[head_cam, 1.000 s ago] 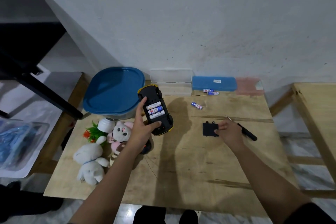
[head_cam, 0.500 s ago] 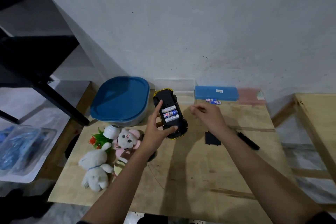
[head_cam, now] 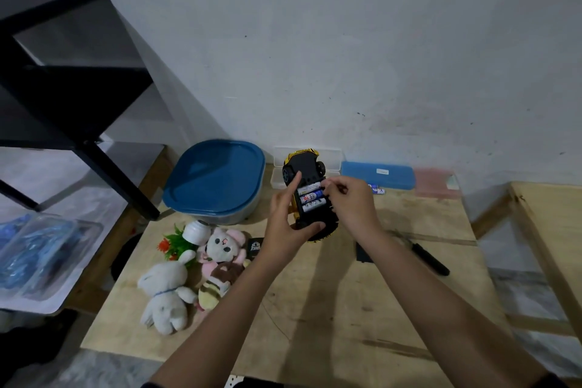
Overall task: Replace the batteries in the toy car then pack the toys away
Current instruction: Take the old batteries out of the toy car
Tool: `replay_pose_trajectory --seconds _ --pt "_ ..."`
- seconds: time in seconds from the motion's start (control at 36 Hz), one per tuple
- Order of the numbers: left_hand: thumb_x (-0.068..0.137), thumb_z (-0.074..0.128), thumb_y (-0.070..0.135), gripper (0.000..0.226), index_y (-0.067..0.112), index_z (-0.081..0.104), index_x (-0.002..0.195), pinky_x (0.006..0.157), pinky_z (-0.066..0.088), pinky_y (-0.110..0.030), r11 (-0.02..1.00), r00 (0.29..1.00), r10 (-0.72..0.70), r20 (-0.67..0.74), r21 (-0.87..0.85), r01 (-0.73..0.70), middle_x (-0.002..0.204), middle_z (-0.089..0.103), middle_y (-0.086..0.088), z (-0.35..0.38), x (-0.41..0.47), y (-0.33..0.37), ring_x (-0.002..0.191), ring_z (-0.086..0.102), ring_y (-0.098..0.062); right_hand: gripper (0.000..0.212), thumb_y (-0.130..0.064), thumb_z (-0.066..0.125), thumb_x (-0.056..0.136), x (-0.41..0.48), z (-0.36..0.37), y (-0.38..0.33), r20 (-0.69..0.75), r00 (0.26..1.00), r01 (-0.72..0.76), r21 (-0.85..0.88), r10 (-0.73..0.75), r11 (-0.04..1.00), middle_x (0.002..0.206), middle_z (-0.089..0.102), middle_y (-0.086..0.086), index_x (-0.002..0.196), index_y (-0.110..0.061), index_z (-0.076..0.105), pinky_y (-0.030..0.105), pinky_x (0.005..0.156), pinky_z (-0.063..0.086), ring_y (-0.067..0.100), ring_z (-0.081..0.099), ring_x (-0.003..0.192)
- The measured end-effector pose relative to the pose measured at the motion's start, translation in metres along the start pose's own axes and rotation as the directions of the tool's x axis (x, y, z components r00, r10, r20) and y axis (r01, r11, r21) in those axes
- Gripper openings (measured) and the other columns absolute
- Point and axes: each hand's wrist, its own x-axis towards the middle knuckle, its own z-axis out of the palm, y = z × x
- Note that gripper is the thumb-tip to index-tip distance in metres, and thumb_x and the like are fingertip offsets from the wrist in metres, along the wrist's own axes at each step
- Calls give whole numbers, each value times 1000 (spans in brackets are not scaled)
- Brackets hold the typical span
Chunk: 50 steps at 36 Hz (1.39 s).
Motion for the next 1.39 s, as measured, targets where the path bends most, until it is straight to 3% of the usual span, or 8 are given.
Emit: replay_pose_trajectory --seconds 0.22,0.42,0.58,0.78,0.89,1.0,1.25,1.39 --pt "73 77 2 93 55 30 133 93 53 -35 1000 999 15 29 18 -15 130 39 5 0 2 3 112 51 -3 17 -9 53 91 -2 -2 -1 -40 998 -39 41 40 998 80 66 4 91 -4 70 38 82 54 21 65 82" --pt "73 77 6 92 55 30 135 96 51 -41 997 998 27 50 69 -31 125 42 8 4 10 5 112 51 -6 18 -10 53 91 -4 2 -5 -9 1000 -8 9 8 1000 81 65 0 90 -8 71 12 68 45 12 61 79" --pt "72 78 10 92 58 31 134 95 51 -46 999 1000 10 26 34 -11 132 38 6 0 14 9 115 51 -13 14 -11 58 89 3 -12 -7 -9 999 -51 103 52 993 81 68 3 92 -9 72 37 83 56 20 67 80" --pt "73 77 6 92 59 31 133 91 54 -37 999 998 33 45 2 -33 132 36 5 -1 14 13 118 50 -15 14 -10 58 89 4 -17 -12 -13 998 -52 147 55 988 84 69 8 94 -7 71 29 77 56 14 66 73" --pt "74 76 3 93 58 30 133 90 54 -31 998 997 56 62 15 -57 131 35 3 0 14 14 119 47 -14 13 -10 57 90 3 -17 -14 -44 996 -66 191 76 979 73 65 -3 86 -11 69 28 76 55 6 62 67" --pt "74 75 3 92 56 30 134 90 54 -30 998 996 62 61 12 -63 133 33 3 0 14 17 121 45 -14 14 -11 56 90 2 -16 -16 -59 995 -63 204 77 977 72 64 -4 82 -16 66 29 77 55 8 62 69" --pt "75 75 8 92 62 28 133 97 50 -43 997 997 53 51 49 -55 136 32 2 -2 12 18 124 42 -13 14 -8 55 91 5 -14 -18 -41 994 -90 212 101 973 70 63 -3 90 -5 69 24 74 55 7 61 66" --pt "75 75 8 93 62 28 132 98 50 -43 997 998 51 39 58 -53 133 34 4 -3 12 20 123 43 -12 14 -10 55 91 5 -13 -19 -24 995 -89 214 97 973 73 64 -3 83 -16 65 28 76 55 9 62 70"
